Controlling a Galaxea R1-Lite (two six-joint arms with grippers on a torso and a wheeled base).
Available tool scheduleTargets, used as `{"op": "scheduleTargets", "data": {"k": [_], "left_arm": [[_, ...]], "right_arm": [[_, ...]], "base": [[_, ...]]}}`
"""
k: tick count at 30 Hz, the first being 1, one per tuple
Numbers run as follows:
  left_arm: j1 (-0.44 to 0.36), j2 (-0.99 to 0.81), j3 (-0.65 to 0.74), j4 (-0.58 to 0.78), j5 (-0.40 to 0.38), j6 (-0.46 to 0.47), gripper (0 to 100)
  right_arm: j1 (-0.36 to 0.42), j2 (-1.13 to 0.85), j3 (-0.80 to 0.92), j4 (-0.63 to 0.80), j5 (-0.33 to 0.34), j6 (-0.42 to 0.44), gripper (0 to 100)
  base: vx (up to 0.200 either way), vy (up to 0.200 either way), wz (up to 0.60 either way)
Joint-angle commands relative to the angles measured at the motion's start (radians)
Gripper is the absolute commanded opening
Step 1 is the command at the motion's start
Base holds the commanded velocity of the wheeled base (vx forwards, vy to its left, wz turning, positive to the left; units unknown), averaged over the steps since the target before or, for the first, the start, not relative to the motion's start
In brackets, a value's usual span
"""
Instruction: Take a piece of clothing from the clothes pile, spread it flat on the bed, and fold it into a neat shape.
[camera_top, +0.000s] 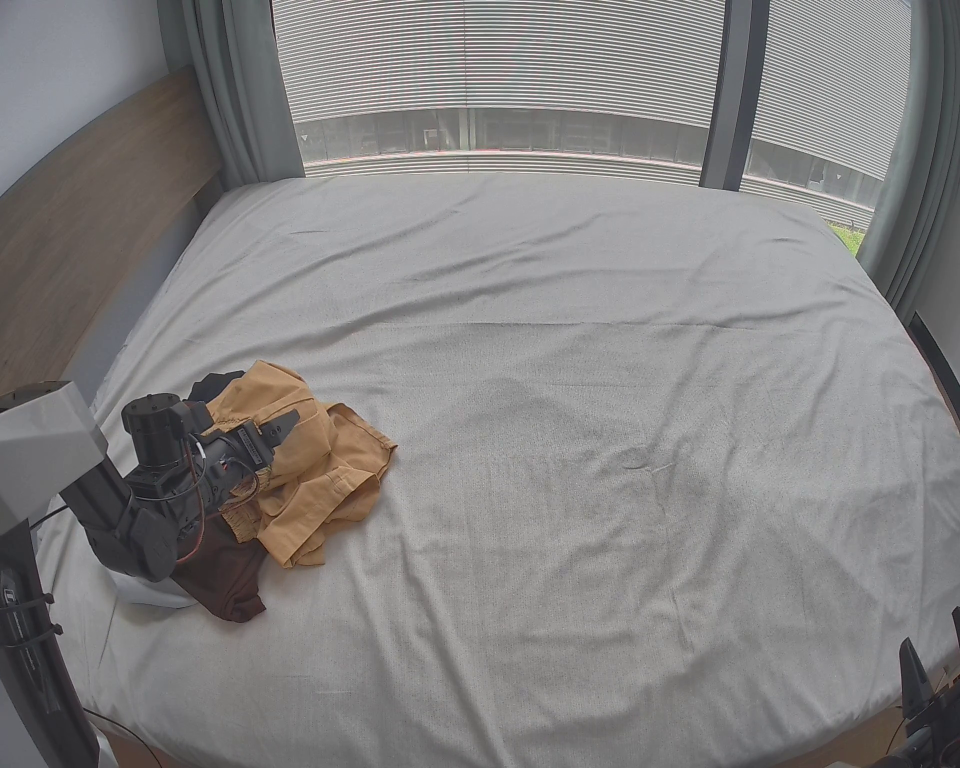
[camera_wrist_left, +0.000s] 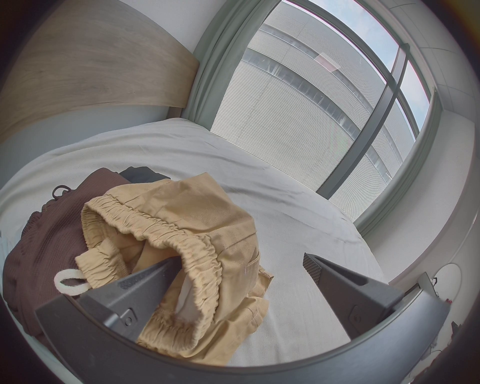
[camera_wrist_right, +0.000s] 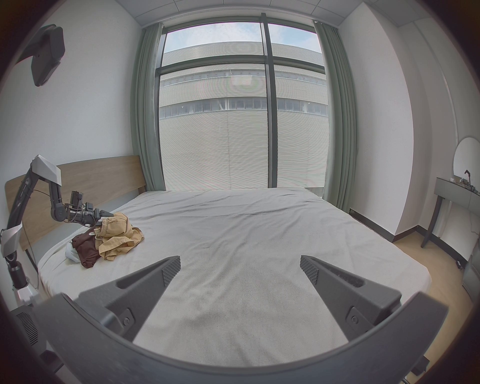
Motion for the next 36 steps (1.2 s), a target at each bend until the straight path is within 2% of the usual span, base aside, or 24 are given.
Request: {"op": "scheduleTargets", "data": {"k": [1, 15, 16, 24, 28, 33, 36], "left_arm": [[-0.002, 0.032, -0.026, -0.002, 0.001, -0.002, 100], [0.0, 0.09, -0.092, -0.022, 0.002, -0.008, 100], [0.001, 0.092, -0.092, -0.022, 0.002, -0.01, 0], [0.003, 0.102, -0.087, -0.041, 0.001, -0.013, 0], [-0.003, 0.098, -0.09, -0.066, -0.001, -0.065, 0], [-0.063, 0.006, -0.07, -0.072, -0.004, -0.196, 0], [-0.081, -0.022, -0.063, -0.071, -0.009, -0.222, 0]], "right_arm": [[0.0, -0.016, 0.015, 0.0, 0.0, 0.0, 100], [0.0, -0.016, 0.015, 0.0, 0.0, -0.001, 100], [0.0, -0.016, 0.015, 0.0, 0.0, -0.001, 100], [0.0, -0.016, 0.015, 0.0, 0.0, -0.001, 100], [0.0, -0.016, 0.015, 0.0, 0.0, -0.001, 100], [0.0, -0.016, 0.015, 0.0, 0.0, -0.001, 100], [0.0, -0.016, 0.015, 0.0, 0.0, -0.001, 100]], "base": [[0.0, 0.0, 0.0], [0.0, 0.0, 0.0], [0.0, 0.0, 0.0], [0.0, 0.0, 0.0], [0.0, 0.0, 0.0], [0.0, 0.0, 0.0], [0.0, 0.0, 0.0]]}}
